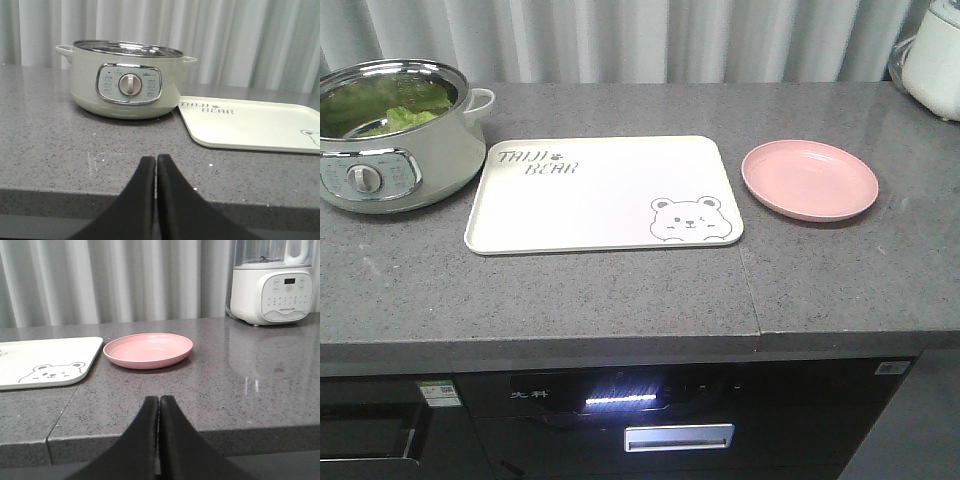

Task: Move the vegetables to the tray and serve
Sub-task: 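Stop the base at the counter edge facing the tray and plate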

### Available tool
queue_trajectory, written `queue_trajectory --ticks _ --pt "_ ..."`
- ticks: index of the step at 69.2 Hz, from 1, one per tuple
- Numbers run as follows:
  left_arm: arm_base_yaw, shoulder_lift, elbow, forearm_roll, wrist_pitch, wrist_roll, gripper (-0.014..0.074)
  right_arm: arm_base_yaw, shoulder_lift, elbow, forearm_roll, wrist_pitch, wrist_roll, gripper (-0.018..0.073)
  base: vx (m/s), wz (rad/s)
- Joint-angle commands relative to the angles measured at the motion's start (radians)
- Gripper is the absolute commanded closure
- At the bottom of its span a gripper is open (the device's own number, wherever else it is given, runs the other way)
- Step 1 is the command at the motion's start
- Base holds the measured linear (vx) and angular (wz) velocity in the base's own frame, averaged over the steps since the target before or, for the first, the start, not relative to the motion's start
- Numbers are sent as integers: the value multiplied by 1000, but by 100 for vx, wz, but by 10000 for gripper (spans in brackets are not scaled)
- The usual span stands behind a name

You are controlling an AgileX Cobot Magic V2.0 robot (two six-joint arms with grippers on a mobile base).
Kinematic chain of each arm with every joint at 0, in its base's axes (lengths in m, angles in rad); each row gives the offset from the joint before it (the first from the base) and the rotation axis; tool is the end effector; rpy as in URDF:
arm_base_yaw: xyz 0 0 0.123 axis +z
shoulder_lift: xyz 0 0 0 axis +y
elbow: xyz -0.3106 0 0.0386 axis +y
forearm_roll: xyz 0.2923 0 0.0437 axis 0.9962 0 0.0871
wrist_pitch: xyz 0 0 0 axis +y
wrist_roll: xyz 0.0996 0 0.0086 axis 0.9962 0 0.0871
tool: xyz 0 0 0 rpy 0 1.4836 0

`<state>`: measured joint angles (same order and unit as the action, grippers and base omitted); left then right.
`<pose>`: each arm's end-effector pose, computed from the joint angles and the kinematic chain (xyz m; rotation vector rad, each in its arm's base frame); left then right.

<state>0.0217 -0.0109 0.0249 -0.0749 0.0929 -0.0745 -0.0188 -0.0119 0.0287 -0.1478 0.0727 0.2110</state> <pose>0.0818 0.0011 0.1958 -0.1303 1.5859 -0.1048 0.0819 -0.0026 0.1964 0.0731 1.5707 0.0267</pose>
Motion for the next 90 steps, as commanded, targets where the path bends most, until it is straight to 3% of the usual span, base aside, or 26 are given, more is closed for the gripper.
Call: queue_trajectory --ticks 1,90 --pt "-7 -16 11 -6 -68 0 603 -6 -2 6 -9 -78 -6 560 4 0" --pt "-7 -16 11 -6 -68 0 603 -6 -2 6 -9 -78 -6 560 4 -1"
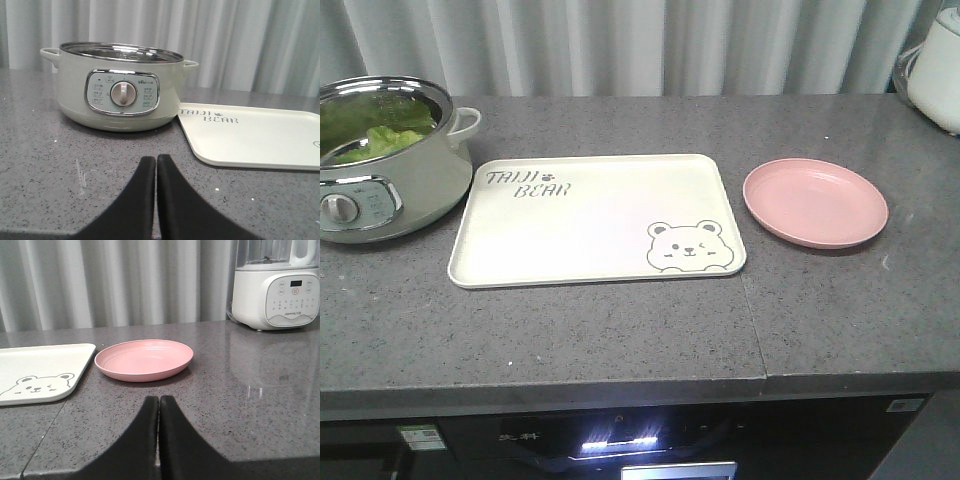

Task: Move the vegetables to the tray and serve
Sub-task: 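Stop the base at the counter edge facing the tray and plate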

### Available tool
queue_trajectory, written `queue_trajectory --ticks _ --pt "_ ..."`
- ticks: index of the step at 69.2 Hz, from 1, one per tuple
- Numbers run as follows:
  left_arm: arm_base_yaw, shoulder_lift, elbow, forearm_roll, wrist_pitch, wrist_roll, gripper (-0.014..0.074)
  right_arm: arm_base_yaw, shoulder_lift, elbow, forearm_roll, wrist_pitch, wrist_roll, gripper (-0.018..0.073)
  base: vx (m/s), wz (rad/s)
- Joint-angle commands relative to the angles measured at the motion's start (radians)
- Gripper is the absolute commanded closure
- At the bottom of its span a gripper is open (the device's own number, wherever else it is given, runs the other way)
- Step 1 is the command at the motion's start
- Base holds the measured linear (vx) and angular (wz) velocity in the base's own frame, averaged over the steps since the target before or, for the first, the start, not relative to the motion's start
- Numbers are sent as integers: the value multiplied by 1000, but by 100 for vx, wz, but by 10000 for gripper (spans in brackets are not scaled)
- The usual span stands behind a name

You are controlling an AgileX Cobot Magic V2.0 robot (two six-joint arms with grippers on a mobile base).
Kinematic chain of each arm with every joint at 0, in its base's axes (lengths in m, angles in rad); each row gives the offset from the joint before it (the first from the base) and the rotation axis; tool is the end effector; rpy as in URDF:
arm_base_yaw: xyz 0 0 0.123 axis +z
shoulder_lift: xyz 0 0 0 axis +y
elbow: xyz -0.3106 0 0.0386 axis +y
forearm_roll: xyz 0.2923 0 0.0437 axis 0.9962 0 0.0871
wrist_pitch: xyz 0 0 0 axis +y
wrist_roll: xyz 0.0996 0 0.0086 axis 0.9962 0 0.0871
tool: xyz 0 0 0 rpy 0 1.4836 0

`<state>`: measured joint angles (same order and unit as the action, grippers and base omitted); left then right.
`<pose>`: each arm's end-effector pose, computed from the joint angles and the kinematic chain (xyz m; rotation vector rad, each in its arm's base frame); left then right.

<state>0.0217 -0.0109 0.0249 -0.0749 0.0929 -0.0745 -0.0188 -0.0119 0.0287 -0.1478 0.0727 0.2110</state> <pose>0.0818 0.0011 0.1958 -0.1303 1.5859 -0.1048 0.0819 -0.0026 0.1964 0.0731 1.5707 0.0267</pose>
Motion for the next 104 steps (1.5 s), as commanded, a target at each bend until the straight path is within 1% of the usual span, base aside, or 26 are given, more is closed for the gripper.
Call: queue_trajectory --ticks 1,104 --pt "-7 -16 11 -6 -68 0 603 -6 -2 6 -9 -78 -6 560 3 -1" --pt "-7 -16 11 -6 -68 0 603 -6 -2 6 -9 -78 -6 560 3 -1"
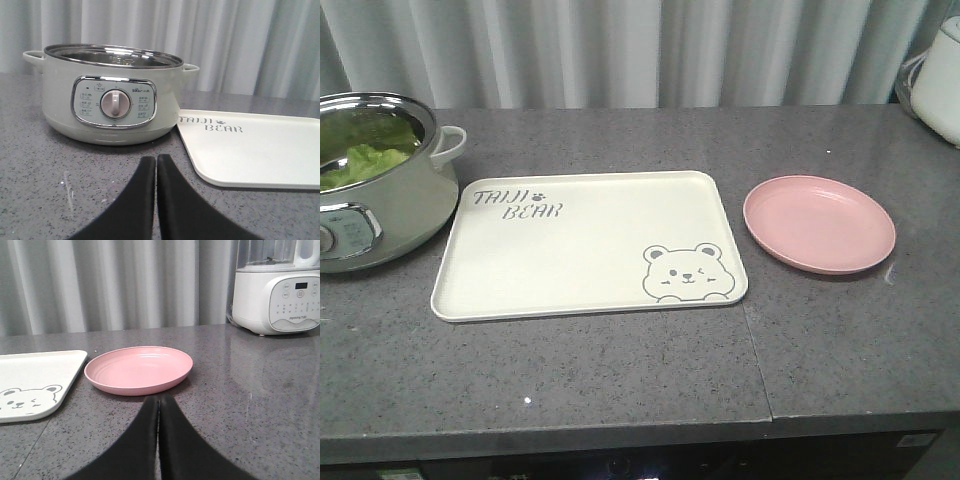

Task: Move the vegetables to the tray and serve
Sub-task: 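Stop the base at the counter edge facing the tray and plate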

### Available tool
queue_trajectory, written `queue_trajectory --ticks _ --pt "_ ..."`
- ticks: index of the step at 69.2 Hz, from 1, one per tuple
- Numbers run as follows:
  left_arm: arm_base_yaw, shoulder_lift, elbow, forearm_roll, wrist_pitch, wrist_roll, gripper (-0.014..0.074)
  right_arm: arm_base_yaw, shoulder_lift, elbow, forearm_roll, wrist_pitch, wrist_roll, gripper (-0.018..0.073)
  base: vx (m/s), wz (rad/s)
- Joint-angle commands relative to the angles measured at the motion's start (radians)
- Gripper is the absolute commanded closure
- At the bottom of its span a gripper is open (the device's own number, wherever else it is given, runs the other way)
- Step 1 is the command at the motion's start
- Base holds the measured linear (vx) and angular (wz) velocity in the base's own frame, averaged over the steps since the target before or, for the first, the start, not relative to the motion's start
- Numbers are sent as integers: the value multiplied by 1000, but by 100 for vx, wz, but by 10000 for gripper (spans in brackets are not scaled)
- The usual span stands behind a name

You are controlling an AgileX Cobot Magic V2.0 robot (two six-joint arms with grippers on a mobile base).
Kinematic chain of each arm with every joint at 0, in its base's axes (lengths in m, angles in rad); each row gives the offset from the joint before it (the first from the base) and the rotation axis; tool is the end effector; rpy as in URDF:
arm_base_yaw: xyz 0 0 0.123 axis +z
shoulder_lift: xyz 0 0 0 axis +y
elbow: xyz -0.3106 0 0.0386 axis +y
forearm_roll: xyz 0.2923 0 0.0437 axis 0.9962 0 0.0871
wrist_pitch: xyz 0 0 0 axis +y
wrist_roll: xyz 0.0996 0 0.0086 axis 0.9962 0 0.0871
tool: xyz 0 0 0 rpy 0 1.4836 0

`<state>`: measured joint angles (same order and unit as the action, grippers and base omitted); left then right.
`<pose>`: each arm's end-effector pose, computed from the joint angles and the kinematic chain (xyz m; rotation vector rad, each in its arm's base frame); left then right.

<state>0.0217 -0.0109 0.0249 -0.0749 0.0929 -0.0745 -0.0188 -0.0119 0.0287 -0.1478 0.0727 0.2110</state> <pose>0.0818 0.0011 0.1958 -0.1303 1.5859 -0.1048 0.0819 -0.0026 0.1964 0.0731 1.5707 0.0267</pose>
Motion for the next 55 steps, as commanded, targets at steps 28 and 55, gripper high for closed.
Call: queue_trajectory --ticks 28,55 --pt "-7 -16 11 -6 -68 0 603 -6 -2 6 -9 -78 -6 560 1 0" --pt "-7 -16 11 -6 -68 0 603 -6 -2 6 -9 -78 -6 560 1 1"
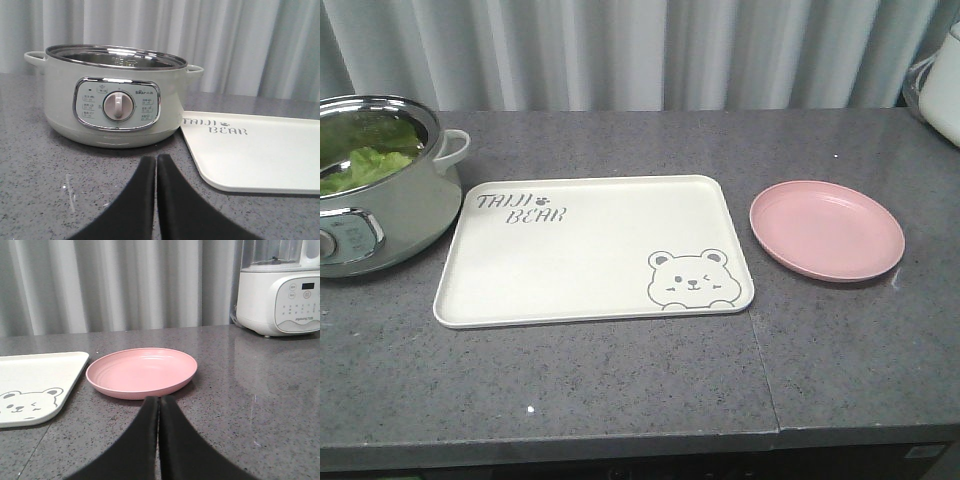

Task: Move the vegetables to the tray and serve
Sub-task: 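Stop the base at the counter edge facing the tray and plate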

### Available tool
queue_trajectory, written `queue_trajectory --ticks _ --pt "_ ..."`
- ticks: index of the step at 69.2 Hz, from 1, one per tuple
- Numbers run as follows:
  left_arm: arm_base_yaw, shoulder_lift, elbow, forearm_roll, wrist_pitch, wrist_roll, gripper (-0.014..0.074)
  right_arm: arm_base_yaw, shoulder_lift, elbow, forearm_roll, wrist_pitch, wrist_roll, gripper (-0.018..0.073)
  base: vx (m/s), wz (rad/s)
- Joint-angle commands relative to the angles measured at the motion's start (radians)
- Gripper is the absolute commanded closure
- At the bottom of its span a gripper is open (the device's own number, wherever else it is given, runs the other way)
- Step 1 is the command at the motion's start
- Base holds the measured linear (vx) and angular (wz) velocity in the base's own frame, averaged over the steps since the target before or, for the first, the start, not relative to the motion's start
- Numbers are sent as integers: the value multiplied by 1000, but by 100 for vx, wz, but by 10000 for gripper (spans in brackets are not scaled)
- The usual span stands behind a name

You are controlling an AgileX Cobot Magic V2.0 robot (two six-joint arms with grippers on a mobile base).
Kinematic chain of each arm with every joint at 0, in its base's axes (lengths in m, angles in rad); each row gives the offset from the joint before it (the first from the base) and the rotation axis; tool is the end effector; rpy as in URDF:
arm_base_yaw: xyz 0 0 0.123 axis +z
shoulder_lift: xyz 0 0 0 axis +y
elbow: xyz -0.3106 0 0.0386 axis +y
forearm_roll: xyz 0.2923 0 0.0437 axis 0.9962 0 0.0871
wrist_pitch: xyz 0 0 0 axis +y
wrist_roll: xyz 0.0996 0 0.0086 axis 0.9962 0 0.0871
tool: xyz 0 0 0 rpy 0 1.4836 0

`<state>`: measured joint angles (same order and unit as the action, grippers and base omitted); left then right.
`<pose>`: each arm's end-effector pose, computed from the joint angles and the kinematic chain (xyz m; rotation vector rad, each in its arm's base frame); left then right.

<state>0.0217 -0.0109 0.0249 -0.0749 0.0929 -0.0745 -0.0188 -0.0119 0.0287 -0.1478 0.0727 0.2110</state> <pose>0.0818 0.0011 0.1958 -0.1303 1.5859 -0.1048 0.0819 -0.0026 0.1964 0.0731 1.5707 0.0267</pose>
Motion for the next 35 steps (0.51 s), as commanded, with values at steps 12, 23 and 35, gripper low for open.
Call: queue_trajectory --ticks 12,23,35 --pt "-7 -16 11 -6 -68 0 603 -6 -2 6 -9 -78 -6 560 1 2" --pt "-7 -16 11 -6 -68 0 603 -6 -2 6 -9 -78 -6 560 2 3" --pt "-7 -16 11 -6 -68 0 603 -6 -2 6 -9 -78 -6 560 1 3"
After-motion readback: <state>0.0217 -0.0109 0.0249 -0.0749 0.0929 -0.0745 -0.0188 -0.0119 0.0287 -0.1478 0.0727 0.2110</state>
